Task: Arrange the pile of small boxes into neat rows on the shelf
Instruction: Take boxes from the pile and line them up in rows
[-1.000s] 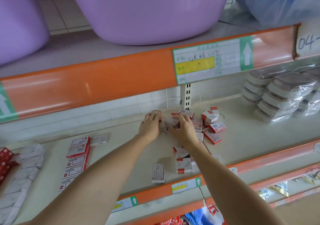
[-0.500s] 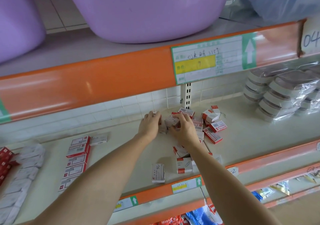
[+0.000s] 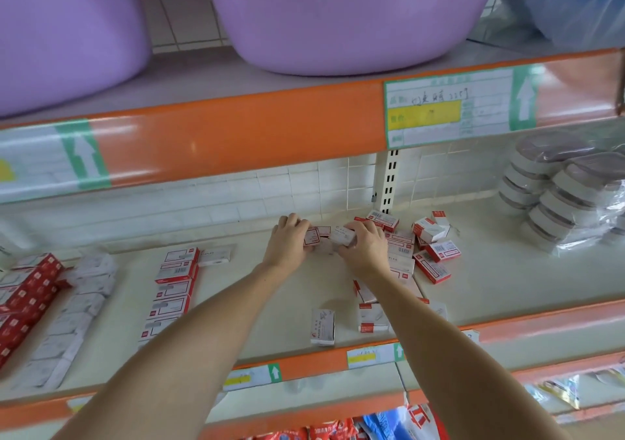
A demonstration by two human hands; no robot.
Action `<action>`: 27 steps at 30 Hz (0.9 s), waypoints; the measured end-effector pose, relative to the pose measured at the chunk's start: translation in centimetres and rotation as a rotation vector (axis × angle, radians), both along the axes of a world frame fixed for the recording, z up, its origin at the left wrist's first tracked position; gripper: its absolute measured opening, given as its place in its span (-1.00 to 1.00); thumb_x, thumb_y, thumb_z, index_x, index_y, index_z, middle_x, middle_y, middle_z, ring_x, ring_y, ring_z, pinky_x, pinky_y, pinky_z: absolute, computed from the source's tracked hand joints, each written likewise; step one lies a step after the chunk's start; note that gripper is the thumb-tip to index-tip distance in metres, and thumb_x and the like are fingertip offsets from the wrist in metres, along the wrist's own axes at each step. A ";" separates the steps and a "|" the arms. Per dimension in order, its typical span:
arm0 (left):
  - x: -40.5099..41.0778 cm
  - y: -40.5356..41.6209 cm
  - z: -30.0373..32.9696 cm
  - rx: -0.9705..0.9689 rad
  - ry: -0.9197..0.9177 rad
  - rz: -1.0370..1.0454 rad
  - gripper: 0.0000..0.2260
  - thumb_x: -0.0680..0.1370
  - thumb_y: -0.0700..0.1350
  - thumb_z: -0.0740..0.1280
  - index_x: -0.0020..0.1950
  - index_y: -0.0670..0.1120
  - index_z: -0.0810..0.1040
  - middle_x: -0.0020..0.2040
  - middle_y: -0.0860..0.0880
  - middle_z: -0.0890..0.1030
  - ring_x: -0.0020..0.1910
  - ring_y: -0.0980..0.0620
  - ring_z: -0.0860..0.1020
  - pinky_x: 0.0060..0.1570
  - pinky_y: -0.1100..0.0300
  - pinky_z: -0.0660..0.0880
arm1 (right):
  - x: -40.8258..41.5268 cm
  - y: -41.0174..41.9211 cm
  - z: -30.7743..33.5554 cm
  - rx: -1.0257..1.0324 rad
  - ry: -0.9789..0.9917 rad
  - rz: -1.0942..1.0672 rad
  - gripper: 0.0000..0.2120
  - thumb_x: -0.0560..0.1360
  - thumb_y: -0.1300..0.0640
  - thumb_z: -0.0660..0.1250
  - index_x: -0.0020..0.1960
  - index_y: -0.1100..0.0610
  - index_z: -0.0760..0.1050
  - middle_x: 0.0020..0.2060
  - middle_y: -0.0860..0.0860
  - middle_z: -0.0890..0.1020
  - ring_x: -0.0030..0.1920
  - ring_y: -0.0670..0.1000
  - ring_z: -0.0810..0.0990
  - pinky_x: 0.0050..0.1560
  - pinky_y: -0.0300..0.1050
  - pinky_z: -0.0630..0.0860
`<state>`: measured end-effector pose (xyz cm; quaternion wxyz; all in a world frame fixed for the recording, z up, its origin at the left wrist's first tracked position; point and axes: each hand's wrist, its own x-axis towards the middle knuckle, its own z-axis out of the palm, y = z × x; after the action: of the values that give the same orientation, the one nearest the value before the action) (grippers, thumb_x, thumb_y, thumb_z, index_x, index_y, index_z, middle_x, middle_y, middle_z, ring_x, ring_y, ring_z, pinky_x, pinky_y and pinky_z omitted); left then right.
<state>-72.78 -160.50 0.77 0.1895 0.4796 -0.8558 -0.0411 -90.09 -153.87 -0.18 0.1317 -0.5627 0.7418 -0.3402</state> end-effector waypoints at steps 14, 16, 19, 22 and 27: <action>14.7 1.8 3.0 -0.006 0.048 0.235 -0.62 0.51 0.03 0.44 0.19 -0.19 0.52 0.10 -0.14 0.54 0.12 -0.14 0.45 0.11 0.00 0.40 | 14.5 -3.0 1.8 -0.122 -0.215 0.314 -0.66 0.41 0.30 0.40 0.16 0.12 0.51 0.03 -0.02 0.45 -0.11 0.03 0.52 -0.13 -0.16 0.40; 17.4 2.1 3.4 -0.012 0.052 0.276 -0.62 0.49 0.02 0.46 0.18 -0.18 0.53 0.09 -0.13 0.53 0.12 -0.15 0.43 0.11 0.02 0.39 | 16.6 -3.1 2.0 -0.101 -0.217 0.369 -0.66 0.40 0.31 0.40 0.15 0.10 0.51 0.03 -0.01 0.46 -0.12 0.01 0.51 -0.14 -0.20 0.39; 21.1 2.8 3.9 -0.005 0.082 0.324 -0.64 0.47 -0.01 0.48 0.17 -0.16 0.53 0.09 -0.10 0.51 0.13 -0.11 0.40 0.08 0.06 0.39 | 19.9 -3.0 2.3 -0.082 -0.224 0.415 -0.66 0.39 0.32 0.40 0.11 0.05 0.52 0.00 -0.04 0.45 -0.13 0.00 0.52 -0.15 -0.18 0.45; 24.3 3.4 4.3 0.039 0.099 0.359 -0.58 0.46 0.01 0.49 0.24 -0.14 0.52 0.14 -0.08 0.49 0.17 -0.07 0.38 0.13 0.05 0.41 | 23.3 -2.9 2.6 -0.092 -0.235 0.454 -0.65 0.38 0.33 0.42 0.11 0.06 0.53 -0.03 -0.04 0.45 -0.15 -0.02 0.51 -0.18 -0.27 0.42; 28.9 4.4 4.6 0.052 0.108 0.390 -0.51 0.47 0.02 0.48 0.36 -0.08 0.49 0.19 -0.04 0.47 0.23 -0.04 0.37 0.22 0.06 0.40 | 28.0 -3.0 2.5 -0.067 -0.210 0.476 -0.66 0.41 0.23 0.45 0.15 0.07 0.49 0.01 -0.06 0.46 -0.07 0.02 0.52 -0.12 -0.16 0.48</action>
<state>-43.86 -156.08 5.34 0.2270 0.6382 -0.7339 -0.0515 -62.05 -156.88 2.34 0.2657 -0.6870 0.5590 -0.3807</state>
